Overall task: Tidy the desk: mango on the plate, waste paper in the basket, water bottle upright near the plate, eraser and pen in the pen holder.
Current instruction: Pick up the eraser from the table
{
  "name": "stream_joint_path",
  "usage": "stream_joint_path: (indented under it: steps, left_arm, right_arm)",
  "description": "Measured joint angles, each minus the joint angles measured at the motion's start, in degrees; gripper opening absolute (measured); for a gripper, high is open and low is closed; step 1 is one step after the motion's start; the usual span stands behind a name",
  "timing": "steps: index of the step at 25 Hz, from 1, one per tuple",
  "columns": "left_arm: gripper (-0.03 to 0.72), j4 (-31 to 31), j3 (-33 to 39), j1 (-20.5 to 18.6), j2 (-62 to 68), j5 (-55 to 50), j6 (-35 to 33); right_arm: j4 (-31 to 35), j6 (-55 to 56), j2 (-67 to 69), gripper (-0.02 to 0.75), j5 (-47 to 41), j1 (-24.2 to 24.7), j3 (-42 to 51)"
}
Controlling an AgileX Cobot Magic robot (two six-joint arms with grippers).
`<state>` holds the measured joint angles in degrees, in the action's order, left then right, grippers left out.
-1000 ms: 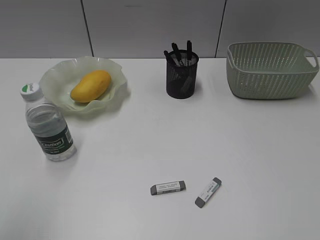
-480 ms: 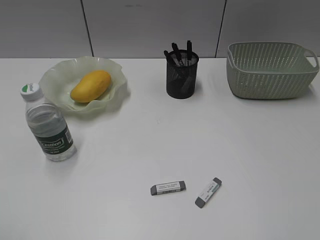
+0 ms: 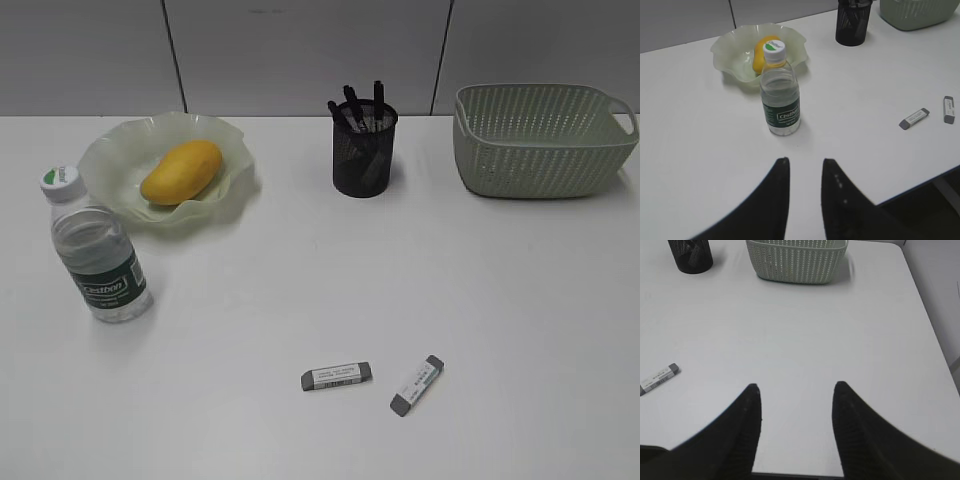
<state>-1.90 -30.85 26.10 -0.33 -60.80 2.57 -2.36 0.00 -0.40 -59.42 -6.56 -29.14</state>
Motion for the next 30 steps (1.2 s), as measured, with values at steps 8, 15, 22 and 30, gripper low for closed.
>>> stream_joint_path:
  steps: [8,15,22,30]
  left_arm:
    - [0.160,0.1,0.0,-0.4,0.0,0.0,0.0]
    - [0.159,0.2,0.0,-8.0,0.0,0.0,0.0]
    - [0.159,0.2,0.0,-9.1,0.0,0.0,0.0]
    - [0.159,0.3,0.0,-9.1,0.0,0.0,0.0]
  right_arm:
    - [1.3,-0.6,3.0,0.374,0.4,0.0,-0.8]
    - [8.4,-1.2,34.1,0.374,6.5,0.0,-2.1]
    - [24.7,-16.4,70.8,0.374,15.0,-3.5,-7.9]
    - [14.0,-32.7,93.7,0.374,23.4,-24.9,-21.5]
